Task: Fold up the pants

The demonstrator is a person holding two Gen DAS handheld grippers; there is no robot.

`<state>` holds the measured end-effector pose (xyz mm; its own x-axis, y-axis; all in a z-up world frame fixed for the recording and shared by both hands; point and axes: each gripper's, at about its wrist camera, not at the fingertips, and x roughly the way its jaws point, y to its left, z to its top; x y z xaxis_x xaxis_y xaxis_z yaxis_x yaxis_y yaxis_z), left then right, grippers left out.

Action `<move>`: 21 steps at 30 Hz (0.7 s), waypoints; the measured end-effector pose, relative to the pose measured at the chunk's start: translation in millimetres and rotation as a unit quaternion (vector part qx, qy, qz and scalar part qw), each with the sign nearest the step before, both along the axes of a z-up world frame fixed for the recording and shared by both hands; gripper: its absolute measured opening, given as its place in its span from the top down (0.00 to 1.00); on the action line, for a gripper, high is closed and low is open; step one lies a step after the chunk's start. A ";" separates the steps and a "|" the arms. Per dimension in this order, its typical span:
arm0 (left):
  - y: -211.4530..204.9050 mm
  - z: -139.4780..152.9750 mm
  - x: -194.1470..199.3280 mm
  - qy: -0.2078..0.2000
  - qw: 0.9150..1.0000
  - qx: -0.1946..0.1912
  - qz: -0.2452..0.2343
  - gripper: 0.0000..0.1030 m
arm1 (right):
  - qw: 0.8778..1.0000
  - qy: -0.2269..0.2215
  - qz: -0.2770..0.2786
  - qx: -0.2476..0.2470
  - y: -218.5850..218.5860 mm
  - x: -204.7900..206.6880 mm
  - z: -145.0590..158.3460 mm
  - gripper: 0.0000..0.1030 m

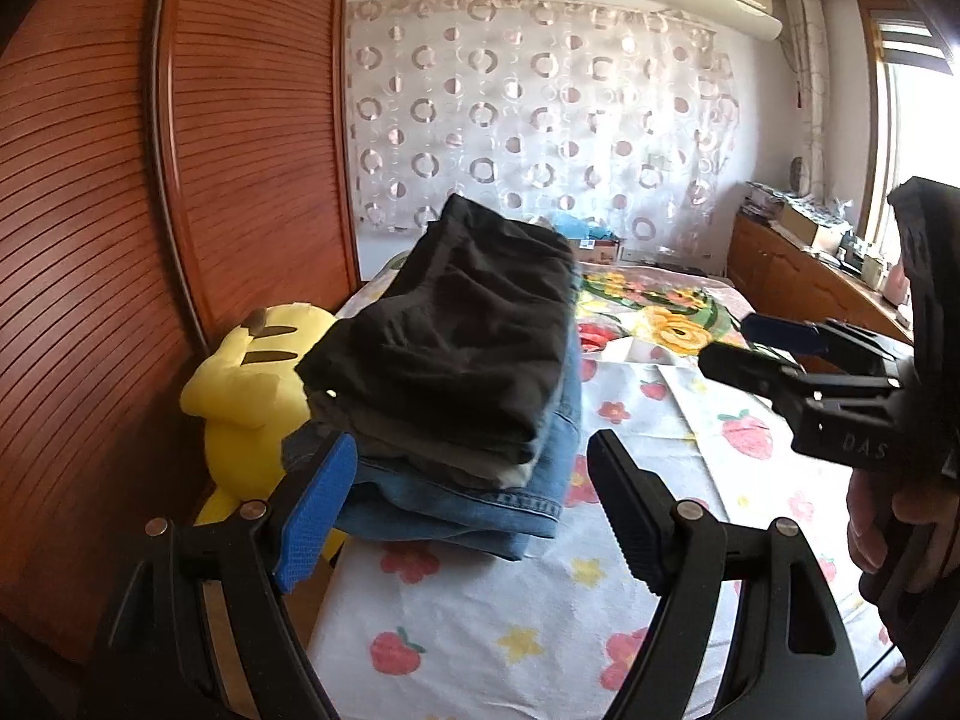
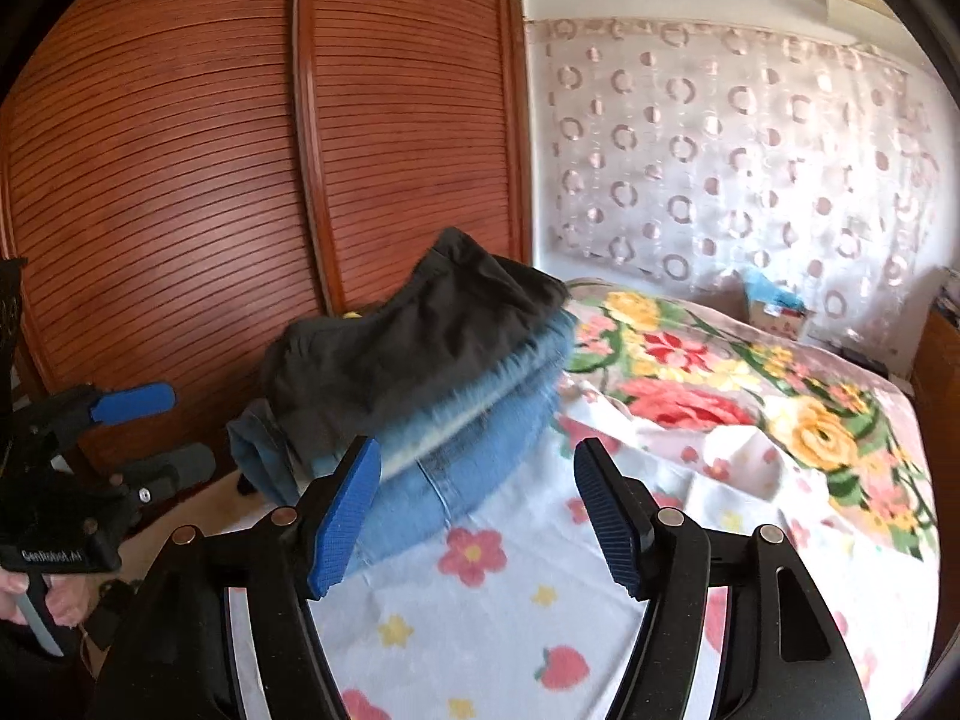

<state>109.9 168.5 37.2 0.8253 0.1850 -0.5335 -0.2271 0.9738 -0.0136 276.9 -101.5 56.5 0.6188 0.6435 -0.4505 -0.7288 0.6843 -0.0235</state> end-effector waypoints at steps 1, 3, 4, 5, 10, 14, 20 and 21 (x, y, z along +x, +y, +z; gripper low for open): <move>-3.2 0.0 -1.6 -0.002 1.000 0.003 -0.001 0.22 | 1.000 0.000 -0.007 0.000 -3.5 -3.9 -0.8 0.33; -9.4 -0.4 -3.1 -0.001 1.000 0.005 -0.009 0.22 | 1.000 0.001 -0.020 0.003 -10.3 -11.6 -1.2 0.32; -11.3 -0.3 -3.5 0.000 1.000 0.004 -0.013 0.22 | 1.000 0.002 -0.026 0.006 -13.6 -15.5 -1.5 0.31; -14.6 -0.6 -4.0 0.000 1.000 0.004 -0.018 0.22 | 0.999 0.002 -0.034 0.009 -18.0 -19.0 -1.5 0.28; -30.2 -1.8 -6.1 -0.003 0.999 0.000 -0.041 0.22 | 0.998 0.000 -0.066 0.014 -35.7 -44.2 -3.9 0.22; -45.7 -3.4 -6.7 -0.002 0.998 -0.003 -0.061 0.22 | 0.996 -0.006 -0.092 0.016 -50.2 -65.1 -0.7 0.20; -72.4 -6.8 -11.3 0.000 0.996 -0.005 -0.089 0.22 | 0.991 -0.011 -0.131 0.023 -63.0 -93.0 -0.6 0.20; -76.1 -7.2 -12.0 0.000 0.996 -0.006 -0.092 0.22 | 0.990 -0.012 -0.138 0.023 -65.4 -99.1 -1.7 0.20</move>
